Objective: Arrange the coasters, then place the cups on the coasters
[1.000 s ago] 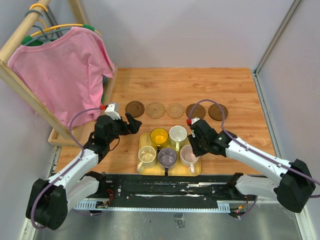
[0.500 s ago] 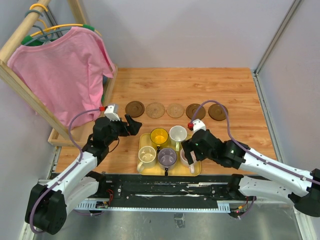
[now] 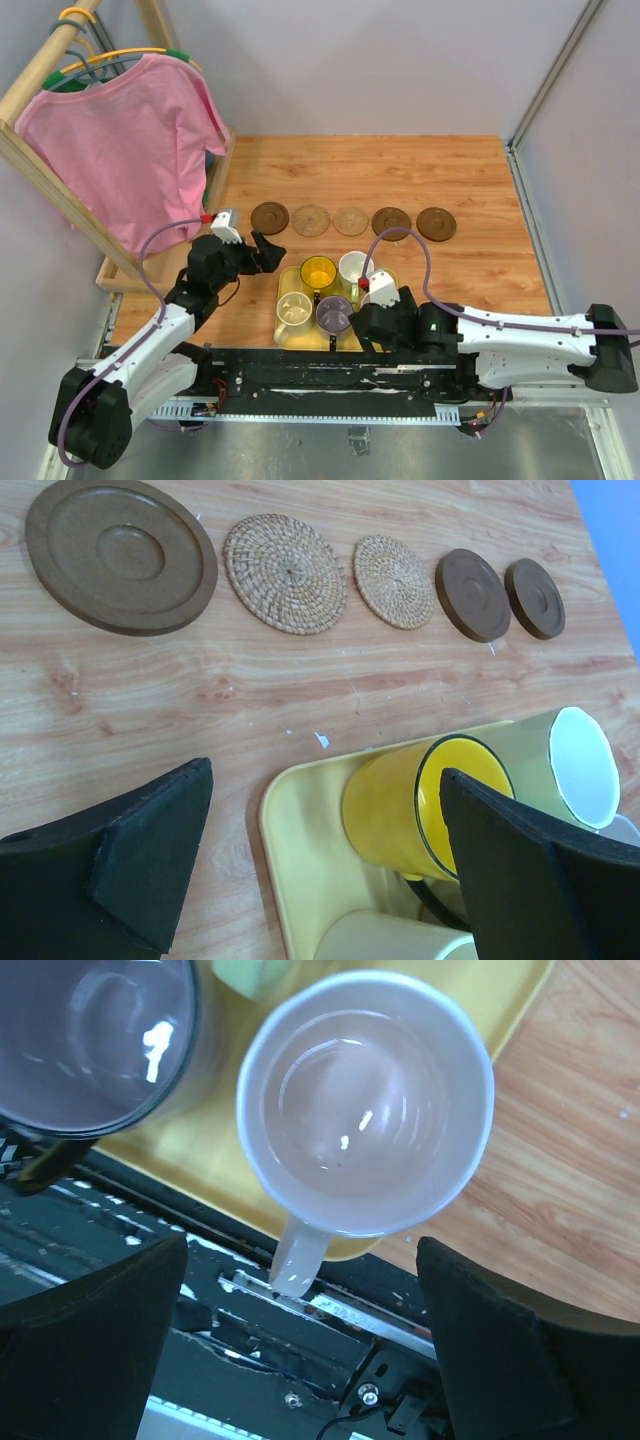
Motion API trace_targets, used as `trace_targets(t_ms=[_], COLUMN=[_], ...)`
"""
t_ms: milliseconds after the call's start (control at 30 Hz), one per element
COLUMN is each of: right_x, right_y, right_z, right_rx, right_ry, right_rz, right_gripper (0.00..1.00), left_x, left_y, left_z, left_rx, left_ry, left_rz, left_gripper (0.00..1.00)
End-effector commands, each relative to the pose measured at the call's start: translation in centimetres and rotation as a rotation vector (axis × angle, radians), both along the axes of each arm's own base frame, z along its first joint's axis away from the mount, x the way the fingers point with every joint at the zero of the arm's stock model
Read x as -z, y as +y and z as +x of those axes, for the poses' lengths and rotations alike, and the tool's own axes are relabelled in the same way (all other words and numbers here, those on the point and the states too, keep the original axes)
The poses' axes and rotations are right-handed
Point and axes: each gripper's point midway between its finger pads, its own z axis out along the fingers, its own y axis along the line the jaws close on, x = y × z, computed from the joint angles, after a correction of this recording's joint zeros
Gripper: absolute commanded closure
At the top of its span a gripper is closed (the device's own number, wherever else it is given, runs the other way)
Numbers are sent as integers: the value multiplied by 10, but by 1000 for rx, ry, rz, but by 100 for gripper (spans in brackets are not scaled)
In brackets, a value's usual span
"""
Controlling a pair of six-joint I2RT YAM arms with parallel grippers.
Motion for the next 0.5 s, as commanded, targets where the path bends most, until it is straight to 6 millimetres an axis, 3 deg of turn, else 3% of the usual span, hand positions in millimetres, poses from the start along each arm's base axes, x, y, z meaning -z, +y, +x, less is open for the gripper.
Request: trace_targets(t_ms=[0, 233, 467], right_x=[9, 16, 24], right_y=[-21, -20, -7], right_z=[6, 10, 10], right_rx=[163, 227, 201], right_ry=[-44, -59, -51], right_rz=[-81, -97, -39], right_gripper=[2, 1, 15], left_x=[-5, -2, 1], left_y=[-8, -9, -10], left_z=[-3, -5, -6], left_rx=[24, 32, 34], left_ry=[-10, -7, 3], left_rz=[-21, -19, -27], left_gripper=[0, 0, 0])
